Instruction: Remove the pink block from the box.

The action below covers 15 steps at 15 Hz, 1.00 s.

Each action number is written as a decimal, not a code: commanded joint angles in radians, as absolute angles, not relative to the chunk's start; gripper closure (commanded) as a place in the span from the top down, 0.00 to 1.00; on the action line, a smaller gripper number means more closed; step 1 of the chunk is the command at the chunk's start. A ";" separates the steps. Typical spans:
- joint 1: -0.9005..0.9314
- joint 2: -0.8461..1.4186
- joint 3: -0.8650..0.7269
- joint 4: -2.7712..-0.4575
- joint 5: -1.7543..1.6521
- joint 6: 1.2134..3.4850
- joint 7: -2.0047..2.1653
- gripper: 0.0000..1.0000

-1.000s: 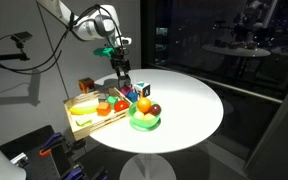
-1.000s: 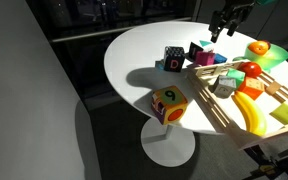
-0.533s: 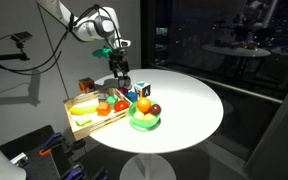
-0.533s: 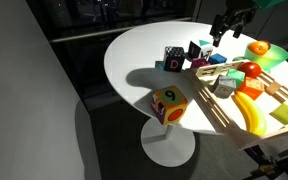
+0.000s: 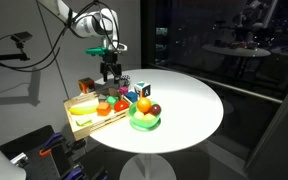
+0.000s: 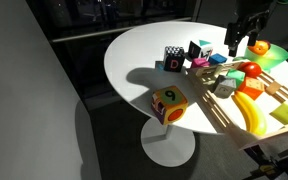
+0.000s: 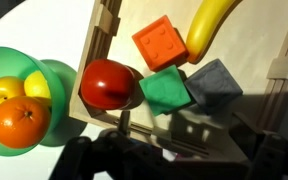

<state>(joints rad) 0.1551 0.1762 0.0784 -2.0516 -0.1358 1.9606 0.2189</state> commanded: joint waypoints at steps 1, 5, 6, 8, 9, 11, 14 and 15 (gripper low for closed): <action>0.130 0.135 0.088 -2.048 -0.079 1.872 0.096 1.00; 0.117 0.072 0.085 -2.070 -0.049 1.800 0.011 1.00; 0.114 0.050 0.084 -2.077 -0.045 1.782 0.004 1.00; 0.109 0.007 0.082 -2.088 -0.040 1.744 -0.006 1.00; 0.108 -0.013 0.081 -2.093 -0.040 1.731 -0.004 1.00; 0.105 -0.058 0.078 -2.104 -0.039 1.695 -0.001 1.00; 0.100 -0.127 0.073 -2.121 -0.029 1.652 0.001 1.00; 0.097 -0.156 0.072 -2.133 -0.024 1.648 -0.001 1.00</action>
